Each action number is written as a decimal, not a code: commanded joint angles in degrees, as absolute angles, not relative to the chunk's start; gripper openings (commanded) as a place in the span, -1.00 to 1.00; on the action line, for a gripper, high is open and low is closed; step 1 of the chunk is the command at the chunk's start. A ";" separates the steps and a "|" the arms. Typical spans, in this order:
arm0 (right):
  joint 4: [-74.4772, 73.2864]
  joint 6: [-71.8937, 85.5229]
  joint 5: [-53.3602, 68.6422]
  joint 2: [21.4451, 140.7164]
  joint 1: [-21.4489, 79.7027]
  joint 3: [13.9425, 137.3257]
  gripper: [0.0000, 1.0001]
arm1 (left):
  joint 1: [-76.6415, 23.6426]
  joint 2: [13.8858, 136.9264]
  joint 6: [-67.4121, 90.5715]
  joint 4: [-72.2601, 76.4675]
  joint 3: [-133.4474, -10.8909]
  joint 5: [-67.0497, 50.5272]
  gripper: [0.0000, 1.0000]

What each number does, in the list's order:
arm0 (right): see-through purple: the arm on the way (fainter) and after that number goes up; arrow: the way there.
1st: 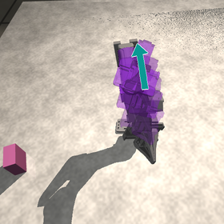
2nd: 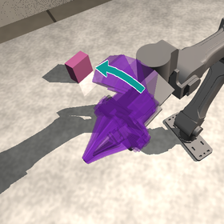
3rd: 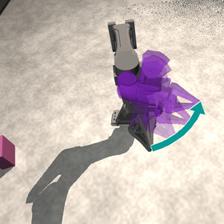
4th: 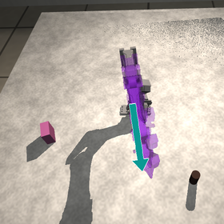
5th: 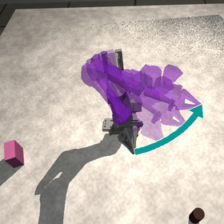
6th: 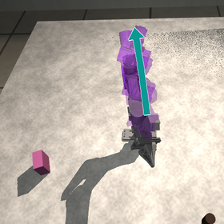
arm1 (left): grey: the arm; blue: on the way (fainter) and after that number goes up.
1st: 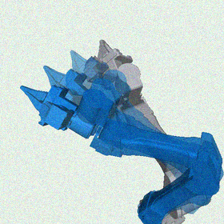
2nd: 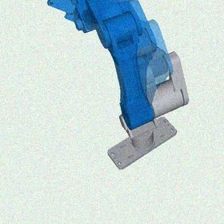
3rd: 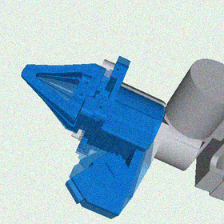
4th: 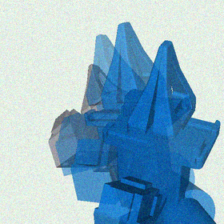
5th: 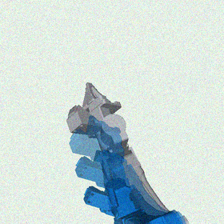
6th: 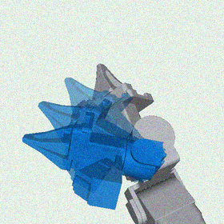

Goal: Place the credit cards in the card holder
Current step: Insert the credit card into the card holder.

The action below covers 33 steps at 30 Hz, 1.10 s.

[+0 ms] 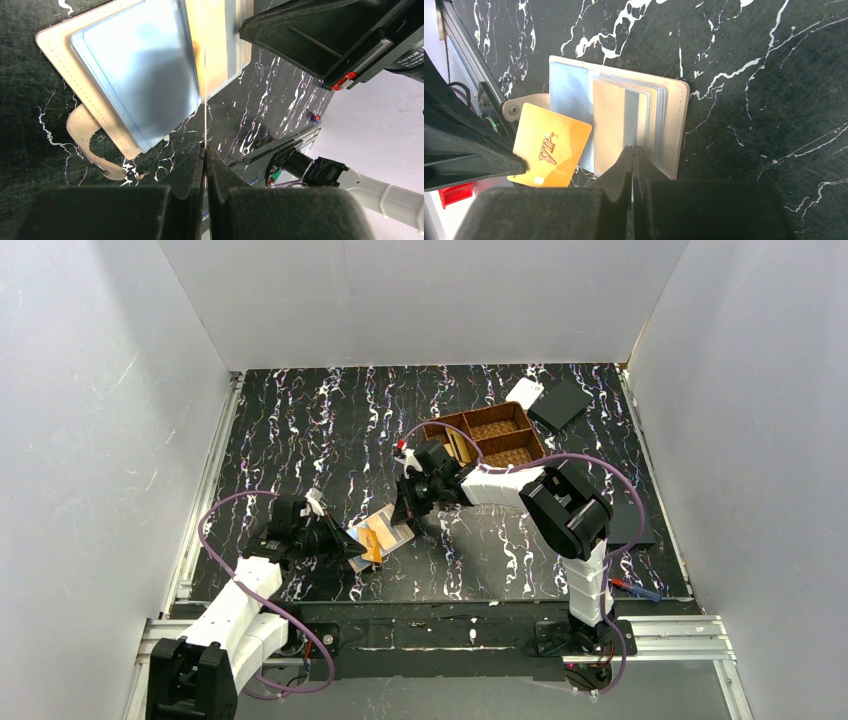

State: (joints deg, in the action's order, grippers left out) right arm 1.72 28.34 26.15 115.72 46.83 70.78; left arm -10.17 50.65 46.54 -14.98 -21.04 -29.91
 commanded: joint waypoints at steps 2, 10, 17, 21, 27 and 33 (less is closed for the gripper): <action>-1.23 26.83 22.47 117.95 46.32 69.87 -0.97 | -9.76 49.88 46.70 -16.78 -20.45 -30.84 -1.00; -1.05 26.89 22.48 117.86 46.32 69.79 -0.97 | -9.76 50.71 46.61 -16.11 -19.84 -31.01 -1.00; -0.89 27.09 22.58 118.04 46.32 69.74 -0.97 | -9.75 50.92 46.83 -15.75 -19.56 -31.22 -1.00; -0.88 27.17 22.59 118.10 46.41 69.79 -0.97 | -9.76 51.92 47.05 -14.44 -19.18 -31.35 -1.00; -0.97 27.23 22.59 117.86 46.41 69.61 -0.97 | -9.76 53.18 47.81 -13.44 -18.70 -31.49 -1.00; -0.97 27.25 22.60 117.86 46.49 69.77 -0.97 | -9.76 51.94 47.67 -15.68 -19.30 -30.81 -1.00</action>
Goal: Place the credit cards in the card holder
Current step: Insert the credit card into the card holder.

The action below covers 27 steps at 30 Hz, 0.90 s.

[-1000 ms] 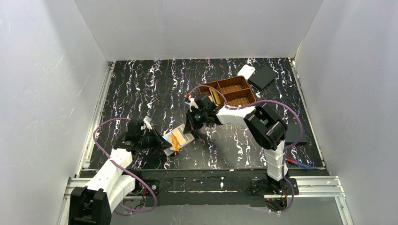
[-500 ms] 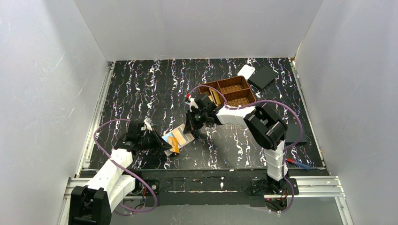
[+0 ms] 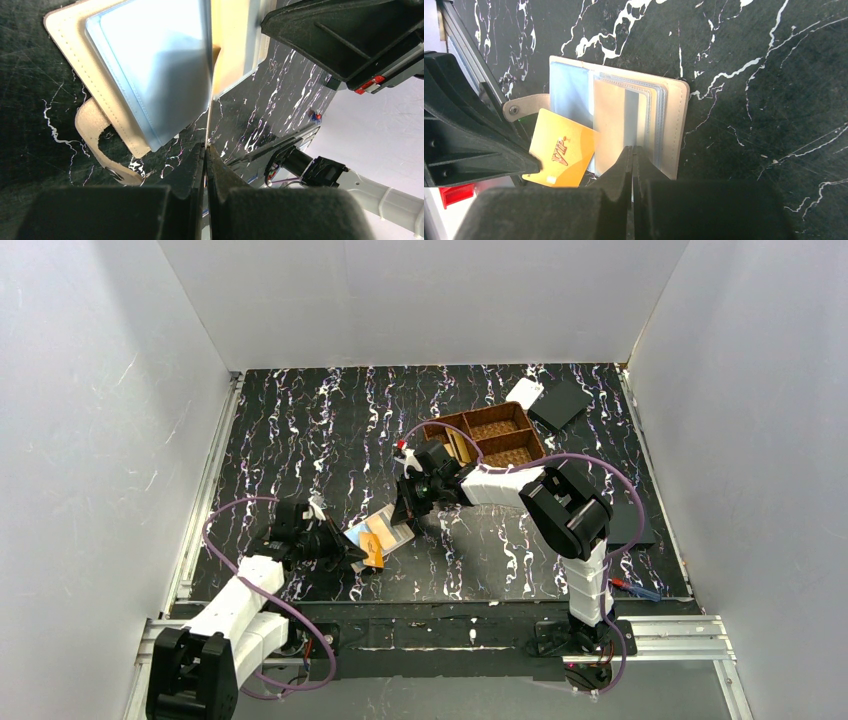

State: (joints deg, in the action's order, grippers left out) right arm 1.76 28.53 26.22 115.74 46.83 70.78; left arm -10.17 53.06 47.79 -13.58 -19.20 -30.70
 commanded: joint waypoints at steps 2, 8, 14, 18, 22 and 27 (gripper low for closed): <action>-0.97 27.25 22.75 118.04 46.58 69.94 -0.97 | -9.76 52.06 48.10 -13.86 -18.60 -30.87 -1.00; -1.21 27.34 22.72 118.05 46.84 70.14 -0.97 | -9.76 56.83 50.13 -7.25 -16.83 -30.68 -1.00; -1.51 27.42 22.59 117.95 46.93 70.23 -0.97 | -9.62 55.67 53.25 -4.42 -14.88 -27.16 -1.00; -1.54 27.52 22.59 117.95 46.93 70.36 -0.97 | -9.60 53.61 54.52 -4.80 -14.21 -24.08 -1.00; -1.46 27.77 22.76 118.04 47.06 70.58 -0.97 | -9.57 51.93 57.32 -3.36 -12.88 -21.82 -1.00; -1.09 27.93 22.77 118.15 47.28 70.25 -0.97 | -9.50 54.09 60.64 2.09 -11.47 -22.27 -1.00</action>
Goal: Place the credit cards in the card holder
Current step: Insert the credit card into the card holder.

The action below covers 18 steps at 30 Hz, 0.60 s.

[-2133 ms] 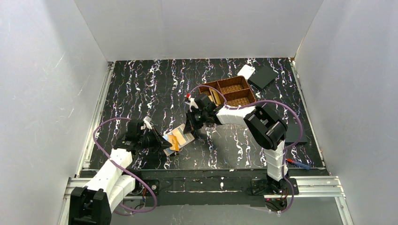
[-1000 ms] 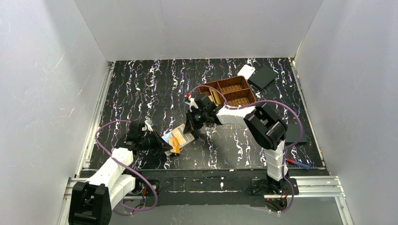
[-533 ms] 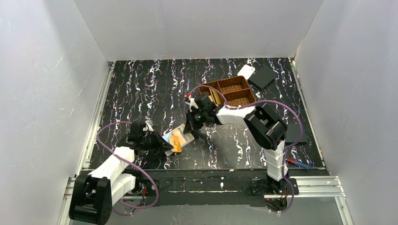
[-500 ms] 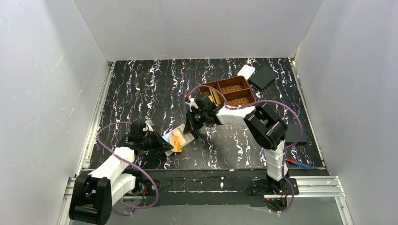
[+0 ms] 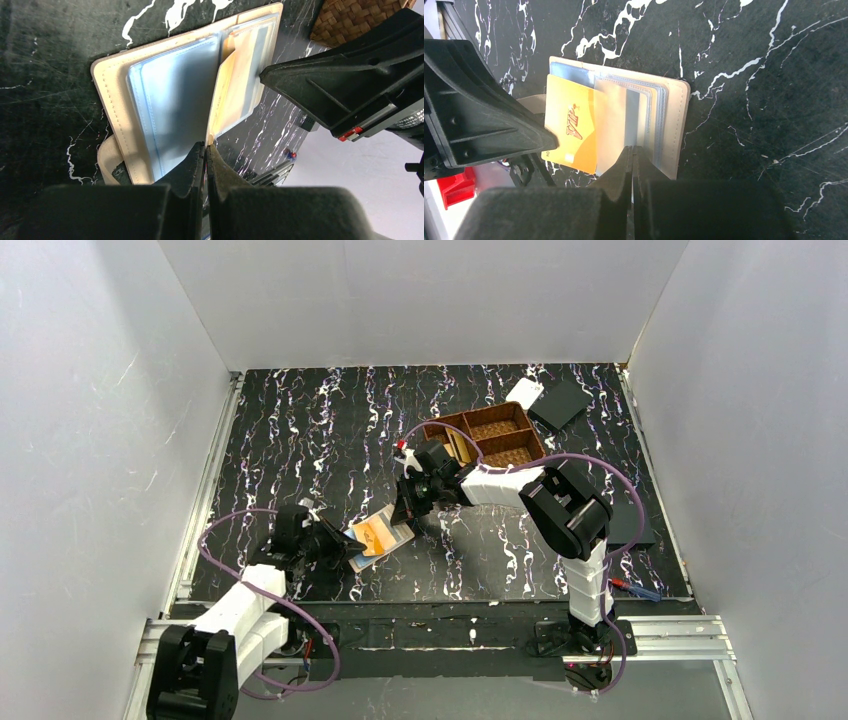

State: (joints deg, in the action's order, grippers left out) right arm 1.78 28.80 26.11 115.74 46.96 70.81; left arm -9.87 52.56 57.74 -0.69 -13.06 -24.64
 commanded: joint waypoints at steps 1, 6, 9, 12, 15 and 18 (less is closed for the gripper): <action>-1.06 27.95 22.84 118.13 47.37 70.23 -0.97 | -9.47 54.47 60.86 2.77 -11.22 -22.47 -1.00; -0.97 27.95 22.62 117.95 47.37 70.14 -0.97 | -9.50 53.62 61.81 3.18 -10.11 -21.85 -1.00; -0.90 28.08 22.72 118.04 47.46 70.01 -0.97 | -9.50 52.01 62.38 3.25 -9.44 -20.93 -1.00; -0.62 28.19 22.77 118.12 47.54 70.00 -0.97 | -9.54 51.34 62.95 3.78 -8.87 -20.49 -1.00; -0.66 28.29 22.82 118.21 47.63 70.18 -0.97 | -9.52 51.33 63.29 4.72 -8.29 -20.68 -1.00; -0.62 28.29 22.90 118.21 47.72 70.31 -0.97 | -9.56 51.67 63.69 5.77 -7.90 -21.38 -1.00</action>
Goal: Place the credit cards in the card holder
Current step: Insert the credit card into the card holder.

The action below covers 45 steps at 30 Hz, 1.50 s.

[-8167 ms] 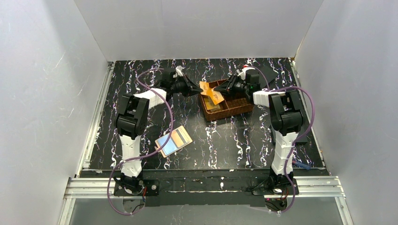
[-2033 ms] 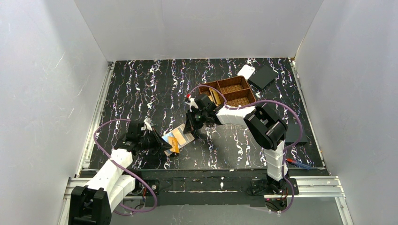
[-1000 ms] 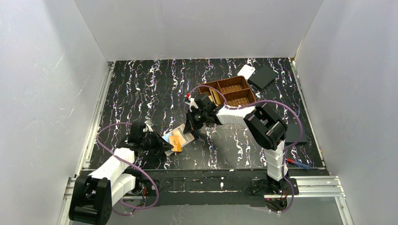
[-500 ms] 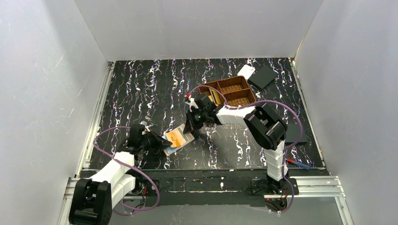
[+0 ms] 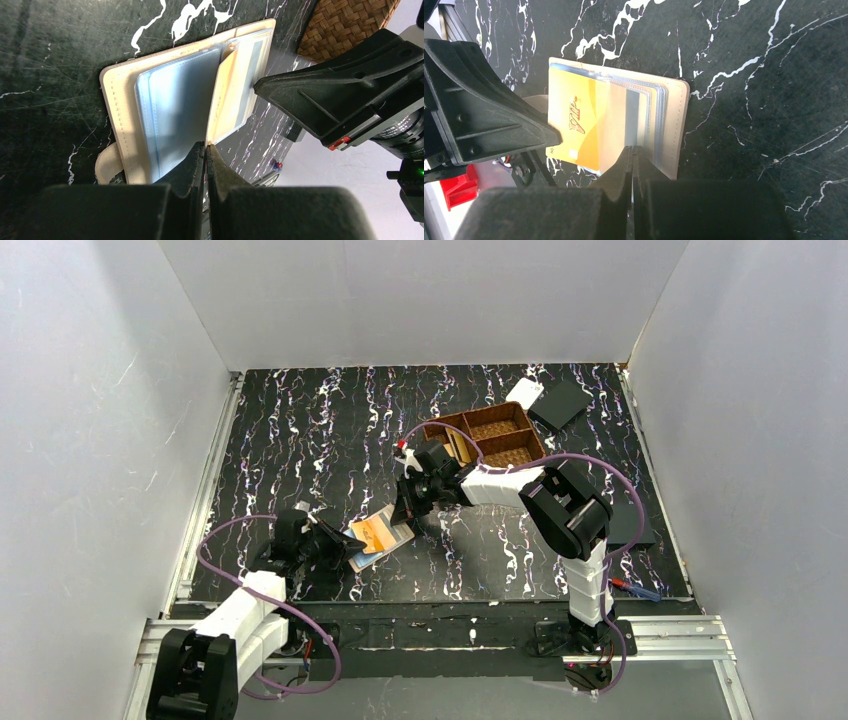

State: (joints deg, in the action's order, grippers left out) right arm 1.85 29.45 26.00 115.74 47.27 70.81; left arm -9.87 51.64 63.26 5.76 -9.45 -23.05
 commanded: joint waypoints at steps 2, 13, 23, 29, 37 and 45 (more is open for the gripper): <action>-0.53 28.48 22.99 118.30 47.86 70.31 -0.97 | -9.49 52.09 64.28 6.92 -7.47 -21.93 -1.00; 0.66 29.91 23.69 118.43 48.01 70.23 -0.97 | -9.59 55.30 65.79 12.00 -7.00 -23.21 -1.00; 0.13 29.83 24.57 118.21 47.99 71.53 -0.97 | -9.67 63.14 62.79 14.11 -10.54 -27.90 -1.00; -10.66 23.62 21.26 116.32 47.99 76.46 -0.70 | -9.67 67.95 59.47 12.30 -12.55 -30.42 -0.82; -19.86 16.35 17.05 114.08 47.66 80.25 -0.32 | -9.67 69.11 55.35 6.71 -16.14 -29.69 -0.42; -18.78 15.49 19.72 115.93 47.29 80.34 -0.23 | -9.67 70.55 49.53 -1.96 -21.99 -27.00 -0.16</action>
